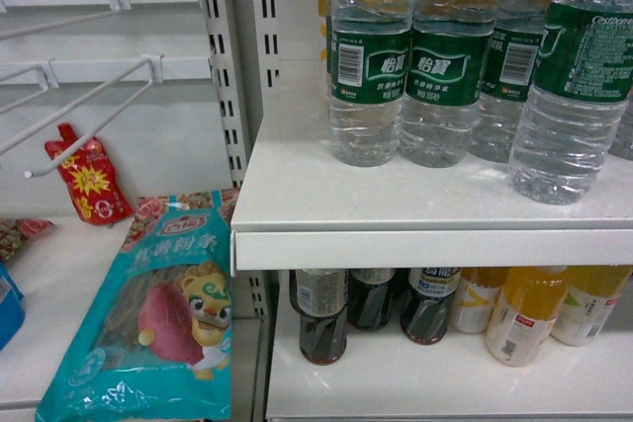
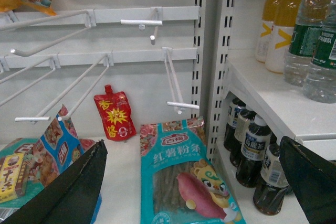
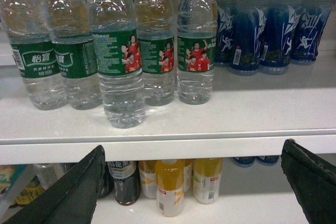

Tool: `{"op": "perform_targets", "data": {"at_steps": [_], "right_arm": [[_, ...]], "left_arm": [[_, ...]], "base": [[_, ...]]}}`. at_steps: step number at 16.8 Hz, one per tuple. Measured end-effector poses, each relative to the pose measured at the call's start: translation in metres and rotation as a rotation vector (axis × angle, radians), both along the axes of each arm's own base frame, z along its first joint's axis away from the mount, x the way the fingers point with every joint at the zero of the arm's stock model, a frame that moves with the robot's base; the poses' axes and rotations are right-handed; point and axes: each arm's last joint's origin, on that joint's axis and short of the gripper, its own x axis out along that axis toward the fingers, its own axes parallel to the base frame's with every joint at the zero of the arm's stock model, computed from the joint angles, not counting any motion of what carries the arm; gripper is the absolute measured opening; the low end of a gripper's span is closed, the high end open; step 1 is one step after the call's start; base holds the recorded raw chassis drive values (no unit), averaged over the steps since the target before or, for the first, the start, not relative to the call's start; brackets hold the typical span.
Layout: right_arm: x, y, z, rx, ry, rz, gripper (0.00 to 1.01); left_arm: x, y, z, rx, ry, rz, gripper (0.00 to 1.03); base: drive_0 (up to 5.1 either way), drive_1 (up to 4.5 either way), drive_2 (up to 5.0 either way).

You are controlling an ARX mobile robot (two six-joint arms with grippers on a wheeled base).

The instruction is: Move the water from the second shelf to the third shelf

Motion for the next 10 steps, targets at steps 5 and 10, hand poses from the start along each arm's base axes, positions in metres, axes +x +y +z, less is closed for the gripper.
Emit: {"op": "perform_targets", "data": {"at_steps": [5,10], "right_arm": [[0.0,0.0,0.0,0.0,0.0,0.0,0.98],[0.0,0.0,0.0,0.0,0.0,0.0,0.98]], "left_arm": [[0.0,0.0,0.0,0.0,0.0,0.0,0.98],[0.0,0.0,0.0,0.0,0.0,0.0,0.98]], "base": [[0.0,0.0,0.0],[0.0,0.0,0.0]]}}
